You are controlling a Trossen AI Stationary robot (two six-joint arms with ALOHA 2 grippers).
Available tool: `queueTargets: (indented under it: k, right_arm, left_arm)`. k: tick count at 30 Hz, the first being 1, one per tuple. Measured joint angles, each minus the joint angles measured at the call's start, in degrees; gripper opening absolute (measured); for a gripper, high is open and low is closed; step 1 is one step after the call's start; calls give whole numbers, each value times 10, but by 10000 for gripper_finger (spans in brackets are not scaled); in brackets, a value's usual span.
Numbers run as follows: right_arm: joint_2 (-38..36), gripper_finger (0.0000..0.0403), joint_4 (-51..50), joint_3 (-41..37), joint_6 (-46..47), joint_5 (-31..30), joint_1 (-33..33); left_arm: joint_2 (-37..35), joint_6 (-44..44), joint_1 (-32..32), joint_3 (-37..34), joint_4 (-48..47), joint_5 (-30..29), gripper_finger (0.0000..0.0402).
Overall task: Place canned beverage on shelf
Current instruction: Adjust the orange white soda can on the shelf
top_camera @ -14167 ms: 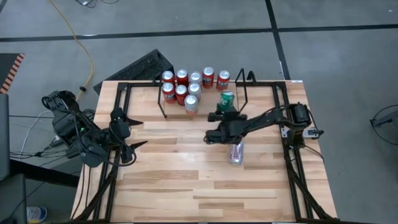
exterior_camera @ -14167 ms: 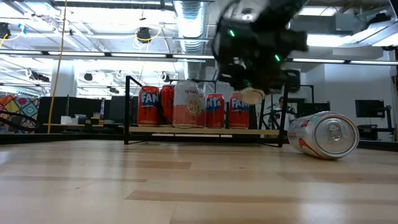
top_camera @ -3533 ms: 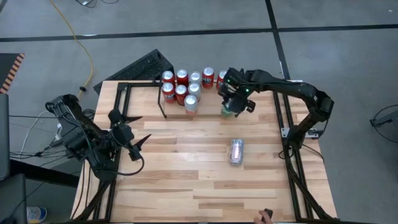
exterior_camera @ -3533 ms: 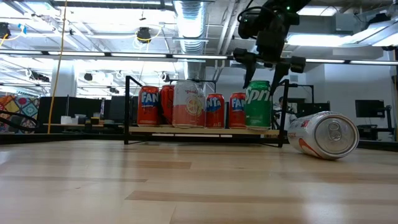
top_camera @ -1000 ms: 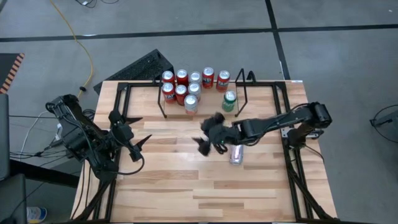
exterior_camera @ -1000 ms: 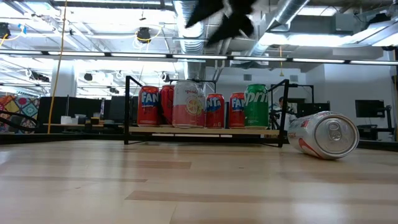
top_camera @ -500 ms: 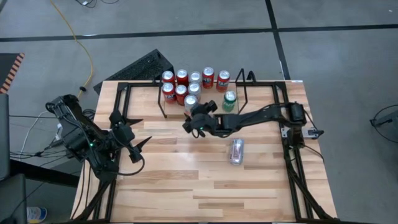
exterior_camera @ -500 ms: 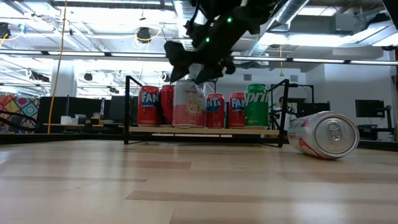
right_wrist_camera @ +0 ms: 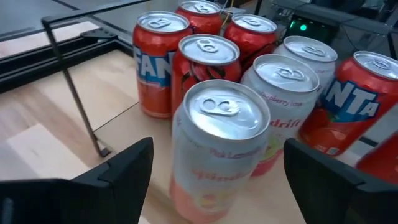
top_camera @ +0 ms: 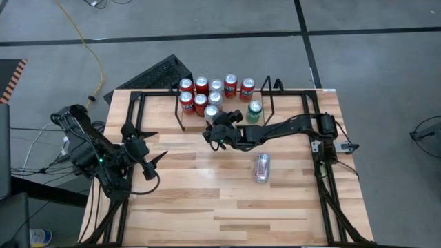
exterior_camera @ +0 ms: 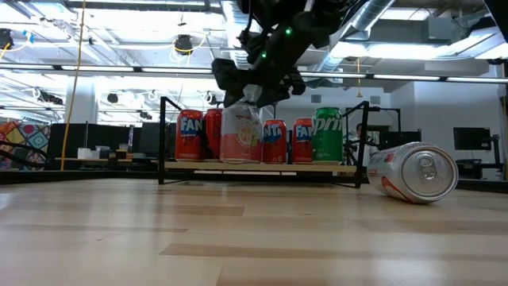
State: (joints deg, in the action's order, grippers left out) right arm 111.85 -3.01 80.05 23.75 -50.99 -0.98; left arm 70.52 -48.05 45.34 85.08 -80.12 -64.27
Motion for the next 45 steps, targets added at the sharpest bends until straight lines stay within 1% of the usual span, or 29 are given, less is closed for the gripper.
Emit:
queueTargets:
  k: [9,13,16,20,24,29,31,34,36,40,45]
  right_arm:
    - [0,333,-18,0,6,-2,0]
    - [0,333,-45,0,46,-5,-2]
    - [0,333,-57,0,54,-5,-2]
    - [0,333,-35,0,36,-2,5]
    - [0,333,17,0,-1,0,11]
    - [0,333,26,0,-1,2,-5]
    - [0,333,32,0,-1,18,-15]
    - [0,333,50,0,-2,64,-29]
    - [0,333,55,0,-2,84,-37]
    - [0,333,53,0,-3,86,-47]
    - [0,333,51,0,-2,116,-56]
  left_arm:
    - [0,-2,4,0,-1,1,325]
    - [0,-2,4,0,0,1,325]
    - [0,-2,4,0,0,1,325]
    - [0,-2,4,0,0,1,325]
    - [0,-2,4,0,0,1,325]
    - [0,-2,4,0,0,0,325]
    - [0,-2,4,0,0,0,325]
    - [0,-2,4,0,0,0,325]
    - [0,-2,3,0,0,0,325]
    - [0,-2,3,0,0,0,325]
    - [0,-2,3,0,0,0,325]
